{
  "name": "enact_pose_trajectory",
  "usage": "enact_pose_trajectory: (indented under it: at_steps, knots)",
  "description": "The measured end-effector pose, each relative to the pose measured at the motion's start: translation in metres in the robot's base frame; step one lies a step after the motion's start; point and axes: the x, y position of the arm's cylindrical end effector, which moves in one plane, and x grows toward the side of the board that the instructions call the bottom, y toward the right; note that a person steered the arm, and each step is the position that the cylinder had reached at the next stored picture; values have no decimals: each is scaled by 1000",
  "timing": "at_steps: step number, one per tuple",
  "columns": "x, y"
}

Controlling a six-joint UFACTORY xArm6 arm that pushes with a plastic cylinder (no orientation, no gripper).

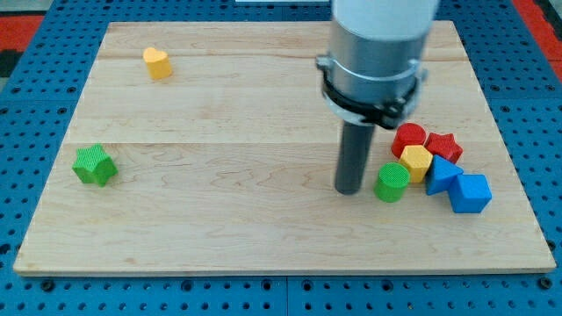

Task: Push the green star below to the green circle

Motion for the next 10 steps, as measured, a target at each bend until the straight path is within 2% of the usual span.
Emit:
enact_pose_trajectory:
  at_steps: [1, 3, 4, 6, 7, 8, 9, 10]
  knots:
    - [15, 31]
    - [9, 27]
    - [4, -34]
    - [-96, -183]
    - [-131, -273]
    - [-120, -339]
    - [-70, -360]
    - [-32, -329]
